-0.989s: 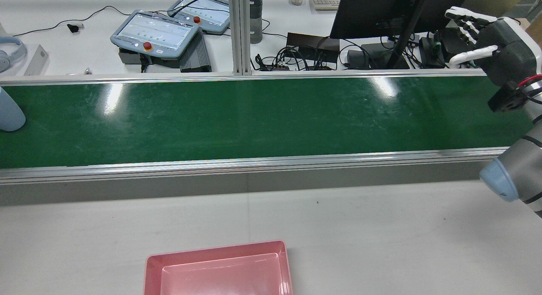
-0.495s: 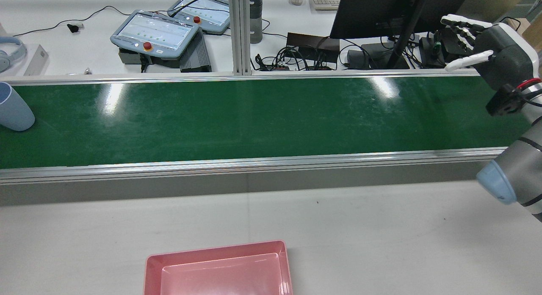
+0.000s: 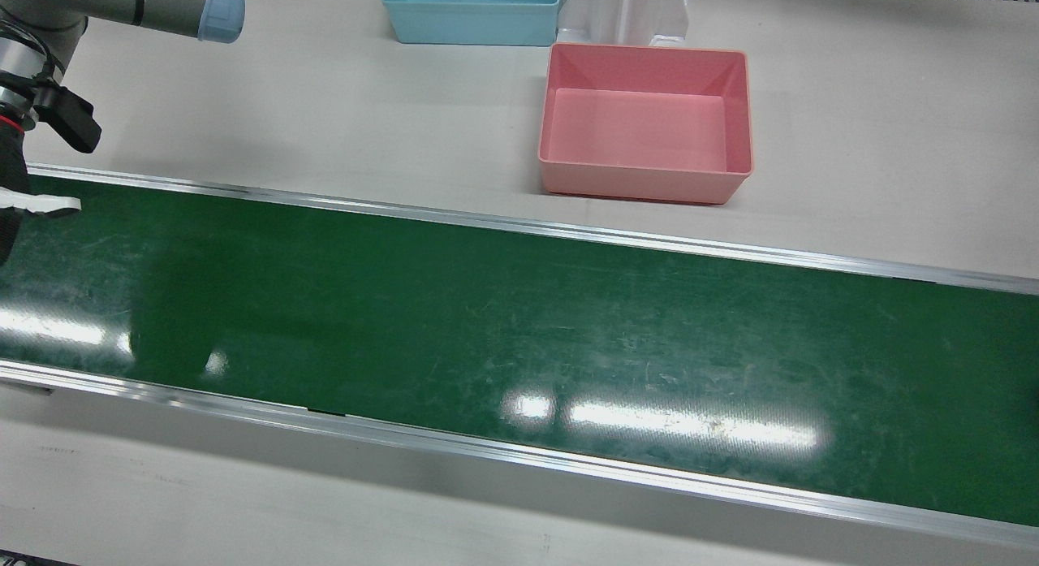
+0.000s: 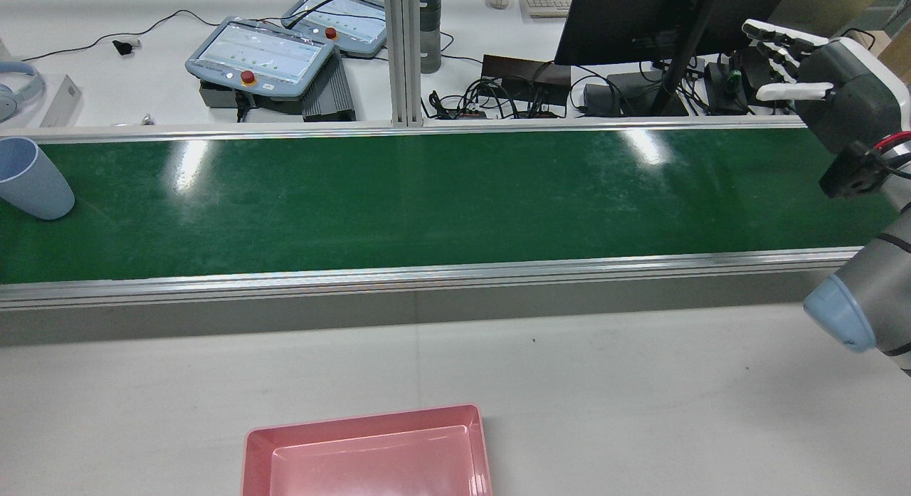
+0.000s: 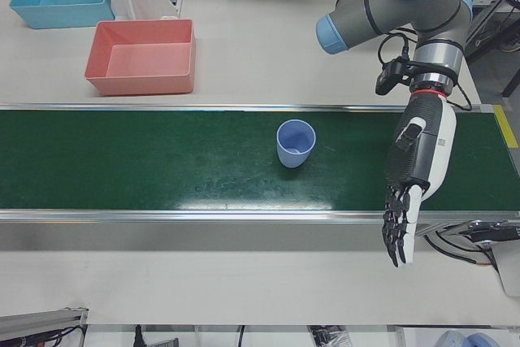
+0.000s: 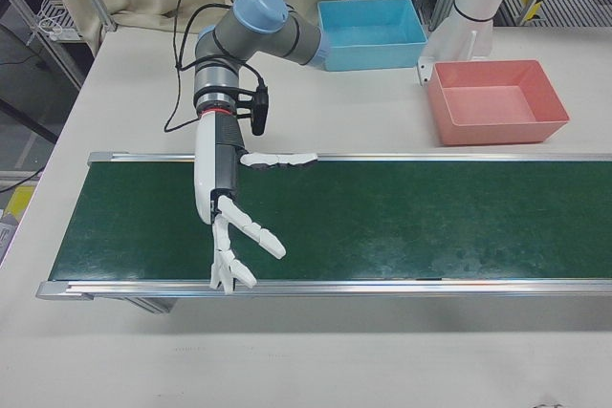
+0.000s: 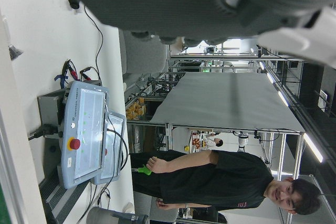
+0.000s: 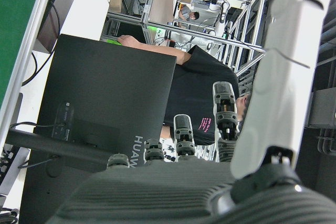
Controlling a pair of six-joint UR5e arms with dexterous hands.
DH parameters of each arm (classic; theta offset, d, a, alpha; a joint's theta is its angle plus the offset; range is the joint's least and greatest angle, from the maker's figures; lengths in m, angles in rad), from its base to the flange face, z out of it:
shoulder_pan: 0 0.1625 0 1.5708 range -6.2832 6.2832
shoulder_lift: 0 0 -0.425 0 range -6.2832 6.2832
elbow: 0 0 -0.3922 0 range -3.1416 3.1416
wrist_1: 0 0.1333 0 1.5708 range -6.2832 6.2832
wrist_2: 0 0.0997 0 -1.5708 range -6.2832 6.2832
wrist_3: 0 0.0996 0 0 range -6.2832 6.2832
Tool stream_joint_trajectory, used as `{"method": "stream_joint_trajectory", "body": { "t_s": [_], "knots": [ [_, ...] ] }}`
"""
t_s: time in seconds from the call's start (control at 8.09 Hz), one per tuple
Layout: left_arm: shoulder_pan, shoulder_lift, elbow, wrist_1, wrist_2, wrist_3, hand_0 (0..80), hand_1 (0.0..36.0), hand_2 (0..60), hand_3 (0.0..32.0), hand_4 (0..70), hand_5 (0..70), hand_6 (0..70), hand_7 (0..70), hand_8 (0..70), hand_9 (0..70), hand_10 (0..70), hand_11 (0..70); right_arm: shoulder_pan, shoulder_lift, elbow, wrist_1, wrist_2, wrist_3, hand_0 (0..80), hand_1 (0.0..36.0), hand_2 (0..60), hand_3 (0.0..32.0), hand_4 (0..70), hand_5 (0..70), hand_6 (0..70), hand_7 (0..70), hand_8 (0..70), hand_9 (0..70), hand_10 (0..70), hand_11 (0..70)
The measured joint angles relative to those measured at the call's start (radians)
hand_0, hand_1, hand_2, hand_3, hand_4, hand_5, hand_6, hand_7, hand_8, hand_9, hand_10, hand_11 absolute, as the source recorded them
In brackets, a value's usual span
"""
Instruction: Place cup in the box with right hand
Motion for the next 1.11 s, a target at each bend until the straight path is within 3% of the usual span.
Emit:
{"method": "stream_joint_trajectory", "body": {
  "t_s": [0.12,0.25,0.37,0.49,0.62,0.74,1.11],
  "knots": [
    [0.000,0.000,0.000,0.000,0.000,0.000,0.0,0.0,0.0,0.0,0.0,0.0,0.0,0.0,0.0,0.0,0.0,0.0,-0.012,-0.001,-0.004,-0.003,0.001,0.000,57.2,10.0,0.0,0.0,19.3,4.8,6.6,24.2,3.3,9.7,0.0,1.5],
    [0.000,0.000,0.000,0.000,0.000,0.000,0.0,0.0,0.0,0.0,0.0,0.0,0.0,0.0,0.0,0.0,0.0,0.0,-0.022,0.003,-0.010,-0.004,0.003,0.000,55.5,8.8,0.0,0.0,21.5,4.4,6.7,25.4,3.3,10.1,0.0,1.6],
    [0.000,0.000,0.001,0.000,0.000,0.000,0.0,0.0,0.0,0.0,0.0,0.0,0.0,0.0,0.0,0.0,0.0,0.0,-0.035,0.006,-0.015,-0.005,0.005,0.000,55.0,9.8,0.0,0.0,19.2,4.4,6.8,25.6,3.4,10.1,0.0,1.5],
    [0.000,0.000,0.001,0.000,0.000,0.000,0.0,0.0,0.0,0.0,0.0,0.0,0.0,0.0,0.0,0.0,0.0,0.0,-0.044,0.008,-0.018,-0.006,0.006,-0.001,56.9,7.2,0.0,0.0,22.7,4.5,6.8,25.4,3.6,10.4,0.2,1.9],
    [0.000,0.000,0.001,0.000,0.000,0.000,0.0,0.0,0.0,0.0,0.0,0.0,0.0,0.0,0.0,0.0,0.0,0.0,-0.039,0.009,-0.008,-0.006,0.005,0.000,56.7,8.5,0.0,0.0,22.0,4.5,6.9,25.9,3.4,10.1,0.0,1.3],
    [0.000,0.000,0.001,-0.001,0.000,0.000,0.0,0.0,0.0,0.0,0.0,0.0,0.0,0.0,0.0,0.0,0.0,0.0,-0.035,0.006,-0.001,-0.006,0.005,-0.001,58.4,5.6,0.0,0.0,25.8,4.5,6.9,26.2,3.6,10.4,0.1,1.6],
    [0.000,0.000,0.001,-0.001,0.000,0.000,0.0,0.0,0.0,0.0,0.0,0.0,0.0,0.0,0.0,0.0,0.0,0.0,-0.029,0.000,0.016,-0.006,0.004,0.000,55.3,10.0,0.0,0.0,19.4,4.5,6.9,25.5,3.7,10.5,0.1,1.8]
  ]
}}
